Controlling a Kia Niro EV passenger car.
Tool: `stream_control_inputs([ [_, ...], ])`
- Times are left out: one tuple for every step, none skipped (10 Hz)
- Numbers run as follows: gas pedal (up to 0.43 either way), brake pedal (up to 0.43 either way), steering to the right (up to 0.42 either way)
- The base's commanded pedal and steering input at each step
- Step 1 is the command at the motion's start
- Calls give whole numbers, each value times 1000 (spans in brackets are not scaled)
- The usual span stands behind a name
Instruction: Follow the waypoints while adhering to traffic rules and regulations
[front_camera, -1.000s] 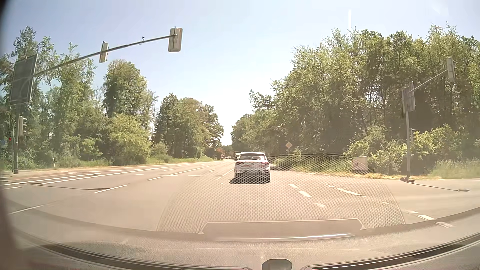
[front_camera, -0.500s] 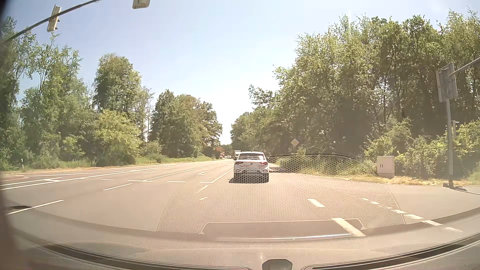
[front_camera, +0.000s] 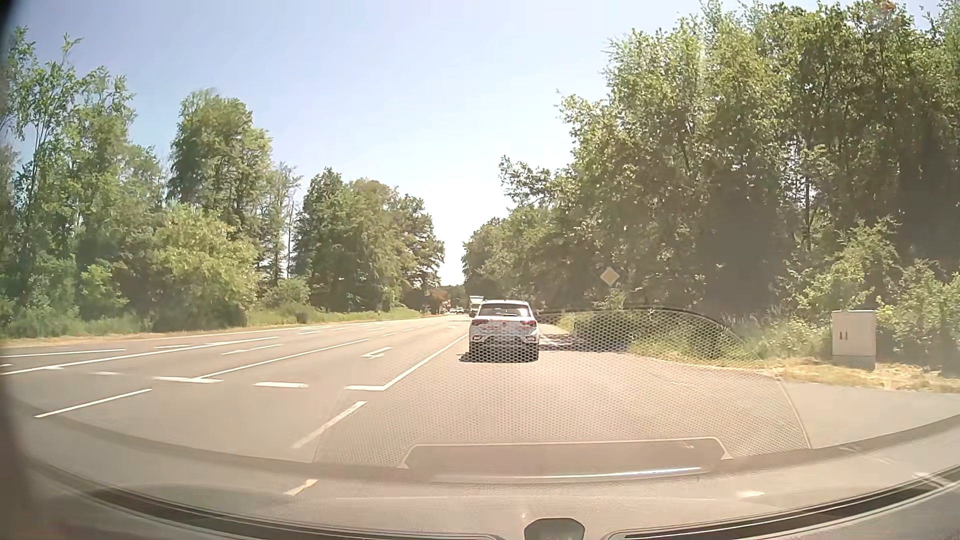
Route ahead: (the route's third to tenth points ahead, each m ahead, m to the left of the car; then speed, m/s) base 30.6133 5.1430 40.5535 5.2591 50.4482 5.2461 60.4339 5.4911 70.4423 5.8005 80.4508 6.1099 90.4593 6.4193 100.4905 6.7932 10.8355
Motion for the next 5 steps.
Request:
stream_control_inputs([
  [138,30,-4],
  [138,30,-3],
  [138,30,-3],
  [138,30,-3],
  [138,30,-3],
])
